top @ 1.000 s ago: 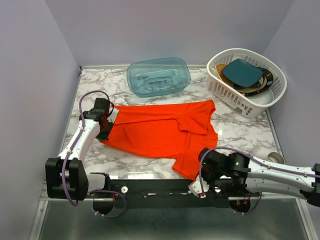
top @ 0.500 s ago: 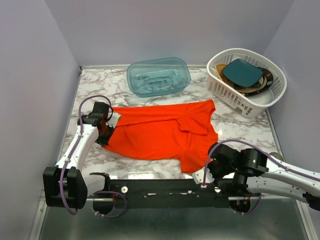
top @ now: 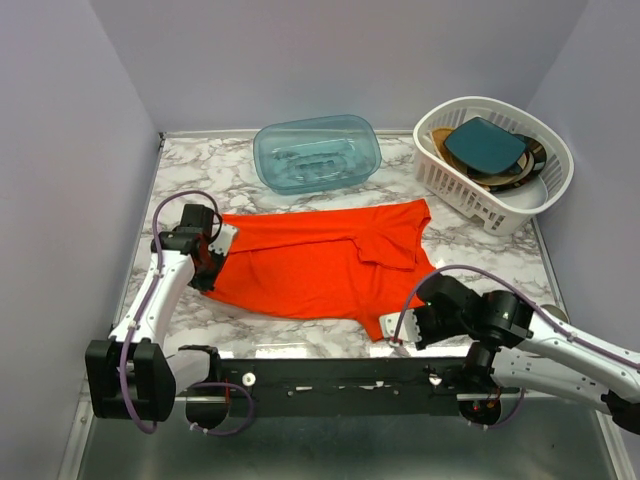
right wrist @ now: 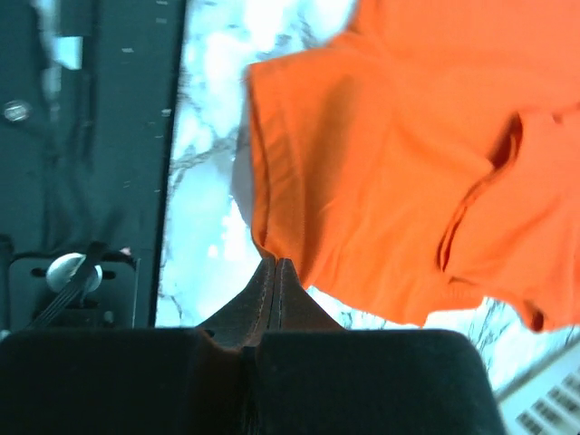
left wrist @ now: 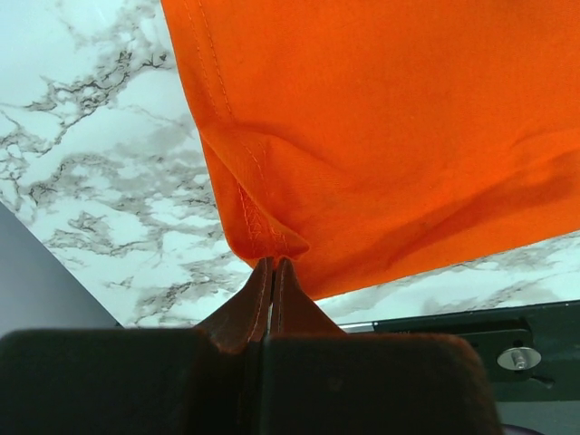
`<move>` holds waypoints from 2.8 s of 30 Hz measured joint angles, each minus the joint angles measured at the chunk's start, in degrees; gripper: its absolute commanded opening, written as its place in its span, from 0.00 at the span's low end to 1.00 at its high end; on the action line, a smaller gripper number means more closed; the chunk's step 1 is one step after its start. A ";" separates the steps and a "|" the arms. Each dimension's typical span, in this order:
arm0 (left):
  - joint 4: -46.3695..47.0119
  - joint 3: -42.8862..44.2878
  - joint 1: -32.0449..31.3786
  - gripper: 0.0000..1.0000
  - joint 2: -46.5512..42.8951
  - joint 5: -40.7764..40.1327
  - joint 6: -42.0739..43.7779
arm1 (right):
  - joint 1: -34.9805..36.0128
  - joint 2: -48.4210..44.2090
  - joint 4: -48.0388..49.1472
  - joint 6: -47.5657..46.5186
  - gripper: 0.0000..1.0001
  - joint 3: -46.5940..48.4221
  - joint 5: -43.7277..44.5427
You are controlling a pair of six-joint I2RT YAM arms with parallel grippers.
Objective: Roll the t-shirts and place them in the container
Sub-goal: Fold the T-shirt at the center of the board.
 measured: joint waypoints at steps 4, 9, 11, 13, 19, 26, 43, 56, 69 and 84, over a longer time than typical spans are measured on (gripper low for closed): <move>-0.70 0.66 0.90 0.00 0.50 0.00 -0.17 | -3.39 1.09 1.81 2.14 0.01 0.33 2.91; -2.08 2.75 1.33 0.00 1.97 0.02 -0.35 | -6.08 2.23 3.67 3.50 0.01 2.78 5.55; -2.64 3.45 1.36 0.00 2.82 0.15 -0.33 | -6.86 2.56 4.48 3.61 0.01 3.85 6.40; -3.08 3.87 1.36 0.00 3.82 0.20 -0.33 | -7.28 2.75 5.03 3.67 0.01 4.35 6.99; -3.80 4.55 1.68 0.00 8.28 0.37 -0.39 | -9.75 4.57 7.74 3.43 0.01 4.72 9.44; -2.73 8.17 2.75 0.00 12.39 0.31 -1.79 | -14.29 6.36 10.49 1.25 0.01 5.01 11.26; -1.68 14.71 5.75 0.00 21.64 0.83 -6.25 | -24.76 14.25 19.43 -4.31 0.01 9.01 11.58; 1.33 21.03 6.19 0.00 30.18 1.44 -8.22 | -33.38 22.47 25.20 -8.59 0.01 13.44 10.43; 3.67 26.62 6.23 0.00 36.65 1.73 -8.85 | -33.42 28.61 25.49 -10.69 0.01 15.34 8.59; 4.37 28.59 6.86 0.00 40.17 1.66 -9.62 | -35.28 36.68 30.58 -11.80 0.01 16.06 8.59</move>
